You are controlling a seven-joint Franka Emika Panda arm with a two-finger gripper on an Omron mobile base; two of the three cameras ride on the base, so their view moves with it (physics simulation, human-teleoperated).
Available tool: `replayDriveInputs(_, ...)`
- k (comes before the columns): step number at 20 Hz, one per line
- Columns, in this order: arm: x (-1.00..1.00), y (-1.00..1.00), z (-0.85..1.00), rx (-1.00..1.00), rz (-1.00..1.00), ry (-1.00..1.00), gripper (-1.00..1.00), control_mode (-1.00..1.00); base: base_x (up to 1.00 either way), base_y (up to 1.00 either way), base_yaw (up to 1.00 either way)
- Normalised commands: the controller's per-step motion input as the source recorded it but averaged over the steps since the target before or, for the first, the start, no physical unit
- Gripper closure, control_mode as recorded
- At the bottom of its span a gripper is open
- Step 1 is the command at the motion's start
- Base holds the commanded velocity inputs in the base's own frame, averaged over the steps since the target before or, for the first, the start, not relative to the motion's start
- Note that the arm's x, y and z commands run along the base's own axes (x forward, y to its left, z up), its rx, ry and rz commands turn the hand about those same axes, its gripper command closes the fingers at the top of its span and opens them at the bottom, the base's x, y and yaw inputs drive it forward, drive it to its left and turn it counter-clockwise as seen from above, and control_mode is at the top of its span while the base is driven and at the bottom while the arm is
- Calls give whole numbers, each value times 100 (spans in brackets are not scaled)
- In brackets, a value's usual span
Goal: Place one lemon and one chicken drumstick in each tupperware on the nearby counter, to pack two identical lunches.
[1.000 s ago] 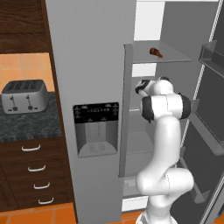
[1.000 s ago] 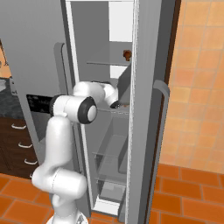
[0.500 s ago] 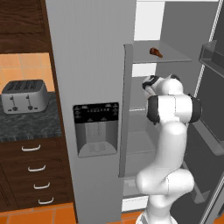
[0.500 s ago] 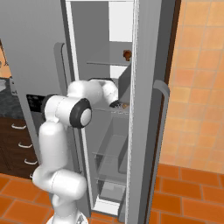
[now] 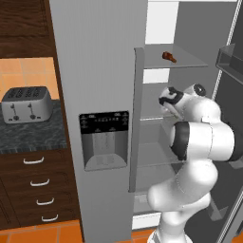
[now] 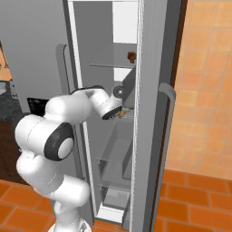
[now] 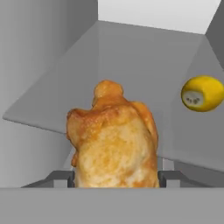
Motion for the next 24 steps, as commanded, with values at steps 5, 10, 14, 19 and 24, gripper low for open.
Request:
replayDriveInputs(5,-95,41,90,-25,23,26,100,-100,0,0,0)
replayDriveInputs(10,-100,3,81,-11,23,23,100,-100,0,0,0)
replayDriveInputs(14,-100,11,12,8,13,8,100,-100,0,0,0)
replayDriveInputs(19,-100,58,3,17,-1,8,100,-100,0,0,0)
replayDriveInputs(24,-100,68,1,3,-12,0,100,-100,0,0,0)
